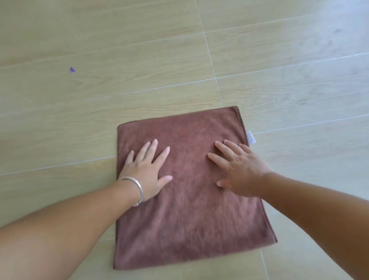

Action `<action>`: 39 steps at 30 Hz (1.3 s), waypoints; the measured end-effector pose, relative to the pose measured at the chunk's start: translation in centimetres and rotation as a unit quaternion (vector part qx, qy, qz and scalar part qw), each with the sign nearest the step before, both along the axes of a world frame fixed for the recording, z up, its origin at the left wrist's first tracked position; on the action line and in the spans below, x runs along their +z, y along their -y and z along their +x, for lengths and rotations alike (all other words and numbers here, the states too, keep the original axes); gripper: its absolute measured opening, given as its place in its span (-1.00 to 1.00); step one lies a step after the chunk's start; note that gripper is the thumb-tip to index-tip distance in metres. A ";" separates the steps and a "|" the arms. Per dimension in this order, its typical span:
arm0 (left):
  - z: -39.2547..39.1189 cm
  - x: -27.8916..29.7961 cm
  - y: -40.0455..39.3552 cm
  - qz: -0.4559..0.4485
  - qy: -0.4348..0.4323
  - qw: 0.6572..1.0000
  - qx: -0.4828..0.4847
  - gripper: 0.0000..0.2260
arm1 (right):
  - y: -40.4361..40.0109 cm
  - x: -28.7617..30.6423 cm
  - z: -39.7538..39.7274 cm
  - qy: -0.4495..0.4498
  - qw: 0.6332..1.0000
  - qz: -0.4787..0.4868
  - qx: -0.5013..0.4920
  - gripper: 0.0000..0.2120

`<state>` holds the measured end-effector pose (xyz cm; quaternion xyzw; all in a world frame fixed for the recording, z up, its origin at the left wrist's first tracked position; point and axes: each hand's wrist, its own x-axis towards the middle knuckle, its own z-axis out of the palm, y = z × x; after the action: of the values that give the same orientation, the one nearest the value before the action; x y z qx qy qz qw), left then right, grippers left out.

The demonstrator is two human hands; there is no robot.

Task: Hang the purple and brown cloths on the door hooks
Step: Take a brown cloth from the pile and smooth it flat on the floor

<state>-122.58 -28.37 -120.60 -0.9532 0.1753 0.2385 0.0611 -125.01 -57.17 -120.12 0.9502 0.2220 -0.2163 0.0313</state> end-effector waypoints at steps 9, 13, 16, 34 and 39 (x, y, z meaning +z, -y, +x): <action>-8.6 2.1 -1.5 -0.043 0.004 0.989 -0.143 -0.37 | 0.3 0.5 -6.2 0.002 0.998 0.049 0.048 -0.31; -12.8 2.9 -3.6 -0.045 0.014 0.973 -0.228 -0.29 | 1.6 0.3 -10.6 0.013 0.992 0.081 0.101 -0.25; -13.6 3.2 -4.2 -0.025 0.013 0.972 -0.234 -0.16 | 2.4 -0.1 -12.7 0.003 0.988 0.077 0.137 -0.16; -7.6 11.1 -4.5 0.137 -0.166 0.950 -0.224 -0.42 | 2.3 10.2 -8.2 0.028 0.991 0.015 0.127 -0.58; -4.3 22.5 -2.7 0.102 -0.112 0.983 -0.107 -0.60 | 2.6 22.0 -5.2 0.019 1.000 0.000 0.024 -0.60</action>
<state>-126.91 -25.66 -98.11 -0.8852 0.2564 0.3521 0.1635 -130.20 -59.74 -98.12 0.9486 0.2437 -0.1976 0.0410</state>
